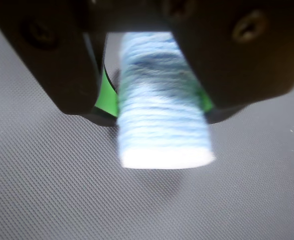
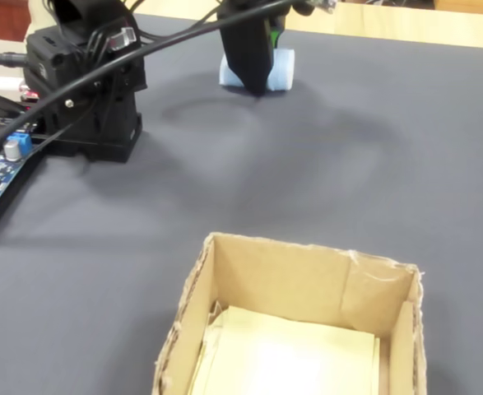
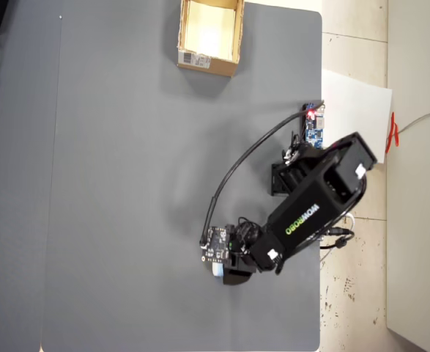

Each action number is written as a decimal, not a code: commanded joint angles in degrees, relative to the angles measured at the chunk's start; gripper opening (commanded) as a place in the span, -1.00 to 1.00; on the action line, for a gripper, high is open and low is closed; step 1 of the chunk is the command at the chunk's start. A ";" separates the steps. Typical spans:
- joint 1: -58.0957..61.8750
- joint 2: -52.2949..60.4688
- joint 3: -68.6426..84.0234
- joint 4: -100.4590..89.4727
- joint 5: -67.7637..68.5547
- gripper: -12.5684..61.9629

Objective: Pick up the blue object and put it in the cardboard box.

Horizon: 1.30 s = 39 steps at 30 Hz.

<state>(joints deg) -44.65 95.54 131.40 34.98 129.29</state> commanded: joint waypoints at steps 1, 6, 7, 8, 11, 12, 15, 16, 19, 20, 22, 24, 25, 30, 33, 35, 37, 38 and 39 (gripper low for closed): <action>0.70 0.62 0.62 -8.53 -0.62 -0.25; 2.81 2.90 3.96 -14.94 -1.23 -0.44; 3.60 4.39 4.57 -15.56 -2.46 -0.44; 4.39 5.36 5.01 -16.26 -2.81 -0.44; 6.94 8.09 4.83 -18.11 -6.68 -0.44; 7.73 8.88 4.31 -18.90 -9.40 -0.44; 11.87 11.60 3.87 -22.59 -16.96 -0.44; 13.54 12.22 3.96 -24.26 -18.54 -0.44; 22.24 14.77 2.55 -28.74 -27.51 -0.44; 24.61 15.56 2.46 -29.79 -29.62 -0.44; 33.57 18.37 2.29 -34.72 -35.42 -0.44; 47.46 19.51 0.00 -41.57 -41.04 -0.44; 53.09 19.78 -1.49 -42.10 -42.54 -0.44; 68.38 18.98 -5.10 -42.10 -47.29 -0.44; 76.29 17.40 -7.73 -39.46 -49.04 -0.44; 79.19 16.44 -9.32 -37.18 -50.27 -0.44; 84.11 13.71 -12.74 -32.26 -51.15 -0.44; 85.17 12.92 -13.97 -30.59 -51.42 -0.44; 87.71 10.90 -17.14 -26.02 -51.86 -0.44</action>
<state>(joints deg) 46.14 101.43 111.53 16.26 77.78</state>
